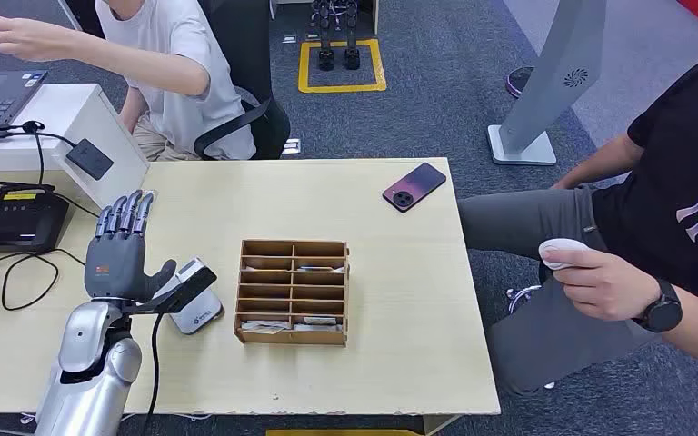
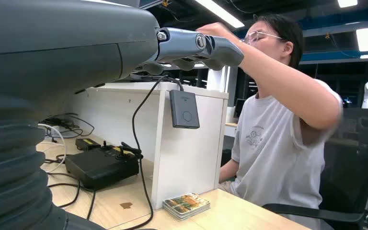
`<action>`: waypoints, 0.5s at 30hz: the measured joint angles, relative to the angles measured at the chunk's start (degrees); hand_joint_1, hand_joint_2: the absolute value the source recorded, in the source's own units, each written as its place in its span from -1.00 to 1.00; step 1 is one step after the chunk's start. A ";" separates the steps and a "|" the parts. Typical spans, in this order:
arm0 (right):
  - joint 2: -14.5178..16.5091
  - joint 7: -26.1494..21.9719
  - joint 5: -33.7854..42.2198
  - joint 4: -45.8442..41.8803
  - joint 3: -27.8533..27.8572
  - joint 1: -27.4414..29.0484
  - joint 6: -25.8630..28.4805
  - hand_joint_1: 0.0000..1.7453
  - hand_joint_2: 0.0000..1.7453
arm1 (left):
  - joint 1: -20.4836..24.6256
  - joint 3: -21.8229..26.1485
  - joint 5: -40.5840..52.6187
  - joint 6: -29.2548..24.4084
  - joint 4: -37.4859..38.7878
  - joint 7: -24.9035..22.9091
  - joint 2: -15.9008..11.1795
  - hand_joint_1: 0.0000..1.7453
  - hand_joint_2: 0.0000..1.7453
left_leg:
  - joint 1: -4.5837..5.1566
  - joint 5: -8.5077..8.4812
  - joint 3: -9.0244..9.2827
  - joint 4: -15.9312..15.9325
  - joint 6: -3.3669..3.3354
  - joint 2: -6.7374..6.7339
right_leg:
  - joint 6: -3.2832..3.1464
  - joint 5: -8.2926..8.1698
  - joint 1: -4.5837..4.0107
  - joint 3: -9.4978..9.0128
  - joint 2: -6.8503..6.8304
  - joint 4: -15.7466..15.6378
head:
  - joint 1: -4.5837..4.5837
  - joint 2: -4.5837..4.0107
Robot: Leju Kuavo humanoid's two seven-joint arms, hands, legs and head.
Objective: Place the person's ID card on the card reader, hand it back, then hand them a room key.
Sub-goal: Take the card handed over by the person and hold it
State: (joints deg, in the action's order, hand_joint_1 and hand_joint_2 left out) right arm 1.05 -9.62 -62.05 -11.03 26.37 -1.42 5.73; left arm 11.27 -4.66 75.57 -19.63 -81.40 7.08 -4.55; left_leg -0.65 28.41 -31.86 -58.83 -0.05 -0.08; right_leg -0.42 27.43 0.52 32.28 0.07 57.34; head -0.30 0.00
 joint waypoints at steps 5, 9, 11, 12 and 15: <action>0.02 0.15 -0.28 -0.01 0.36 -0.01 -0.08 -1.00 -1.00 | -0.01 0.22 0.27 0.07 -0.17 0.03 0.43 -1.00 1.00 | 0.00 0.00 0.00 0.00 0.00 0.00 | 0.00 0.00 0.00 0.00 0.00 0.00 | -0.01 0.00; 0.02 0.17 -0.83 -0.01 0.44 0.00 -0.09 -1.00 -1.00 | 0.00 0.27 0.38 0.07 -0.20 0.07 0.78 -1.00 1.00 | 0.00 0.00 0.00 0.00 0.00 0.00 | 0.00 0.00 0.00 0.00 0.00 0.00 | -0.01 0.00; 0.02 0.17 -0.89 -0.01 0.45 -0.01 -0.09 -1.00 -1.00 | 0.00 0.28 0.45 0.13 -0.20 0.10 0.91 -1.00 1.00 | 0.00 0.00 0.00 0.00 0.00 0.00 | 0.00 0.00 0.00 0.00 0.00 0.00 | -0.01 0.00; 0.02 0.17 -0.91 -0.01 0.45 -0.01 -0.09 -1.00 -1.00 | 0.00 0.28 0.50 0.17 -0.20 0.12 0.95 -1.00 1.00 | 0.00 0.00 0.00 0.00 0.00 0.00 | 0.00 0.00 0.00 0.00 0.00 0.00 | -0.01 0.00; 0.02 0.12 -0.95 -0.01 0.46 -0.01 -0.09 -1.00 -1.00 | 0.00 0.28 0.65 0.24 -0.20 0.13 1.09 -1.00 1.00 | 0.00 0.00 0.00 0.00 0.00 0.00 | 0.00 0.00 0.00 0.00 0.00 0.00 | -0.01 0.00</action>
State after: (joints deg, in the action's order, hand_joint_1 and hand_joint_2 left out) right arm 1.07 -9.50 -63.00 -11.04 26.83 -1.43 5.64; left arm 11.28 -4.37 76.22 -19.39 -81.59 7.21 -3.45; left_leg -0.65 28.41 -31.85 -58.83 -0.05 -0.08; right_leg -0.42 27.43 0.52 32.28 0.07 57.34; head -0.30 0.00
